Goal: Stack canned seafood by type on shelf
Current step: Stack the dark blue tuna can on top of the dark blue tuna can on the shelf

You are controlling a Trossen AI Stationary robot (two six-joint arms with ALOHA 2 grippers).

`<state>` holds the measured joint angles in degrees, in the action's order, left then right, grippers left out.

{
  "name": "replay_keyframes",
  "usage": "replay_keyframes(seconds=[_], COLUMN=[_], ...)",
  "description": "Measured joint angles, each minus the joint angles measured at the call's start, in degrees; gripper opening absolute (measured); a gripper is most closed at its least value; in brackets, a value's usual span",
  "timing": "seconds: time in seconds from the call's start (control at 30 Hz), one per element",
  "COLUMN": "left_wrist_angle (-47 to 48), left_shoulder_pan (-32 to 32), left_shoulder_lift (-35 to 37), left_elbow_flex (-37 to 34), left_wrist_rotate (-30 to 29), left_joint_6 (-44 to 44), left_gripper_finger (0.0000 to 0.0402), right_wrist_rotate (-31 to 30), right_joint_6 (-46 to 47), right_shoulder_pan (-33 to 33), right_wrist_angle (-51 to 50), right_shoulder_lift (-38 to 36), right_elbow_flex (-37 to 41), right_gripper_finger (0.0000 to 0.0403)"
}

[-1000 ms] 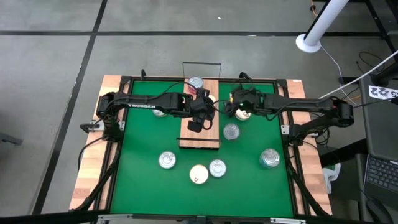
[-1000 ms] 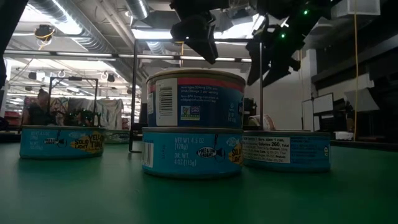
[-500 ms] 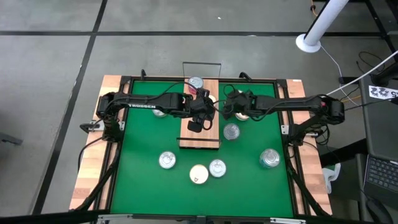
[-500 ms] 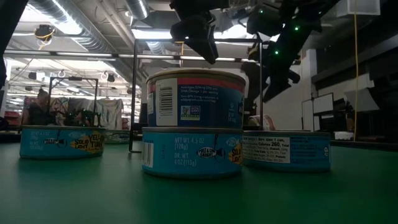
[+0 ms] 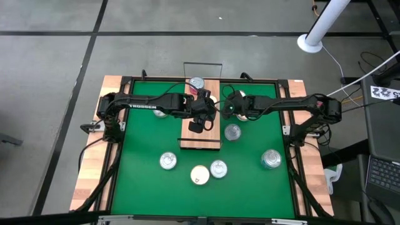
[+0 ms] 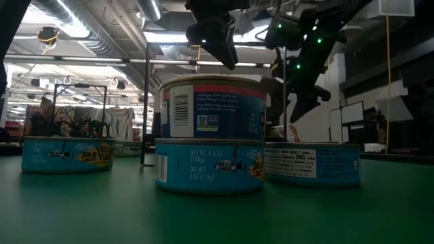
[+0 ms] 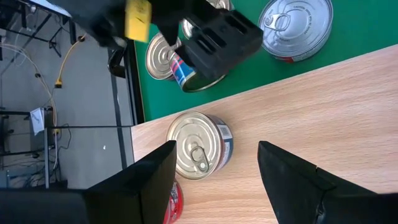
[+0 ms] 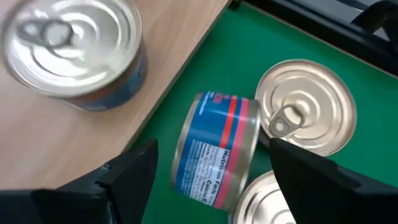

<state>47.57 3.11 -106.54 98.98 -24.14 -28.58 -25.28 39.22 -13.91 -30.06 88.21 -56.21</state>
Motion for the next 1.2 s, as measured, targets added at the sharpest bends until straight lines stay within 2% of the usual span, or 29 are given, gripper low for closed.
replay_keyframes(seconds=[0.43,0.57,0.8,1.2], left_wrist_angle=[0.02,0.00,0.02,-0.07], left_shoulder_pan=[0.00,0.00,0.00,-0.09], left_shoulder_lift=[0.00,0.00,0.00,0.00], left_elbow_flex=[0.00,0.00,0.00,0.00], left_wrist_rotate=[0.00,0.00,0.00,-0.06], left_joint_6=[0.09,0.09,0.08,-2.59], left_gripper_finger=[0.0224,0.0224,0.0224,0.0224], right_wrist_rotate=[0.48,0.50,0.69,1.93], right_joint_6=[-0.59,-0.64,-3.60,-11.97], right_shoulder_pan=[0.00,0.00,0.00,0.00], right_wrist_angle=[-0.13,-0.04,0.04,-0.05], right_shoulder_lift=[4.40,4.38,4.36,4.19], right_elbow_flex=[0.00,0.00,0.00,0.00], right_gripper_finger=[0.0304,0.0269,0.0169,0.0168])
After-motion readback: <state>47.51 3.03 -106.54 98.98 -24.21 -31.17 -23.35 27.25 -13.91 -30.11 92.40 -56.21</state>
